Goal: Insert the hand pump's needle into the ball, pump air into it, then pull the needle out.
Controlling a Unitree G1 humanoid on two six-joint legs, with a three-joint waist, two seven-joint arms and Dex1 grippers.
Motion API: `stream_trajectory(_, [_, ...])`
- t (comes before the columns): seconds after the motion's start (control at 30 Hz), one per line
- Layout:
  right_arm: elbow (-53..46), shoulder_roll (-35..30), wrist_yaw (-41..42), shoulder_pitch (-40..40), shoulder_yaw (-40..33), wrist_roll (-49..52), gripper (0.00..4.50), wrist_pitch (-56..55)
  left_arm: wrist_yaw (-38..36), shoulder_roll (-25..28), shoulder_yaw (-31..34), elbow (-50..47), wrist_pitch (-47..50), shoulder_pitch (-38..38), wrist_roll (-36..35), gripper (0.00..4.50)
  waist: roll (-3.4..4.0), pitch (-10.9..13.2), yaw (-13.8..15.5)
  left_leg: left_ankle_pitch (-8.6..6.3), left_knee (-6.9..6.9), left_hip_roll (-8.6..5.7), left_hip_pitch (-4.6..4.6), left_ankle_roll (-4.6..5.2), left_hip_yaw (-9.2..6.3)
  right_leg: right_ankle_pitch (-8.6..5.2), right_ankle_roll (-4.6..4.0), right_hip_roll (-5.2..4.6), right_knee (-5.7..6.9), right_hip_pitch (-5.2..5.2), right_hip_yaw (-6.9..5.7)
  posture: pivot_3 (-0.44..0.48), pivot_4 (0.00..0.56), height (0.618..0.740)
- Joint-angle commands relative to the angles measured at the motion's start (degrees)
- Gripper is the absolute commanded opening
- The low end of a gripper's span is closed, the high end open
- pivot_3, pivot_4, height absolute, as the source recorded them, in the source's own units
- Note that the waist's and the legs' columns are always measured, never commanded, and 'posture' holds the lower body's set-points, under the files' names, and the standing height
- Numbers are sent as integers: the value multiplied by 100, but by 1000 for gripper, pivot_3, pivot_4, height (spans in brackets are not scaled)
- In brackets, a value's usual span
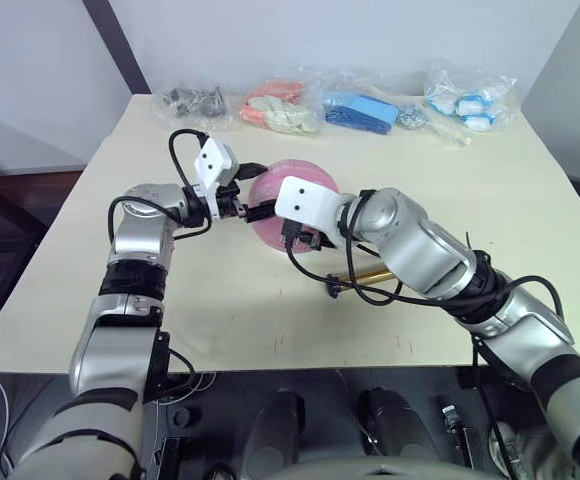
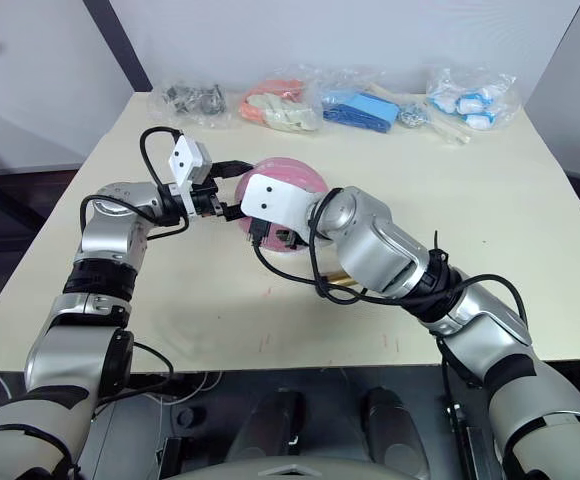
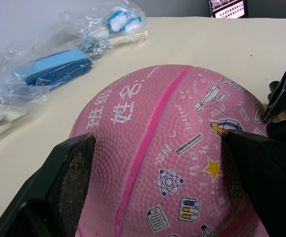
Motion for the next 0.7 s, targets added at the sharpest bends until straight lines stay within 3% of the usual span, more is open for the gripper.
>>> stream_trajectory(0.03, [-62,63,-34,-180,-95,-58,2365,-28,167,37,-92,66,96,102,219,4468,0,0,-1,0,0,0,0,0,0,0,0,0,0,0,0,0,150,740])
stream_trajectory(0.3, [35,161,-91,-222,-148,-130,2365,-90,190,9,-101,85,84,75,222,4468,0,0,-4,0,-1,0,0,0,0,-1,-1,0,-1,0,0,0,150,740])
stream_trajectory(0.4, [60,169,-109,-228,-152,-145,1609,-100,198,0,-106,69,83,84,216,4468,0,0,-5,0,-2,0,0,0,0,-1,-1,0,-1,-1,0,0,150,740])
stream_trajectory(0.47, [79,145,-104,-232,-136,-157,521,-119,212,-12,-110,87,78,71,214,4468,1,1,-6,0,-2,0,0,0,0,-1,-1,-1,-1,-1,0,0,150,740])
stream_trajectory(0.7, [37,60,-97,-249,-59,-251,345,-168,258,-39,-110,77,66,93,221,4468,2,1,-5,0,-2,0,-16,0,-5,0,-1,-1,-3,-15,-4,0,150,740])
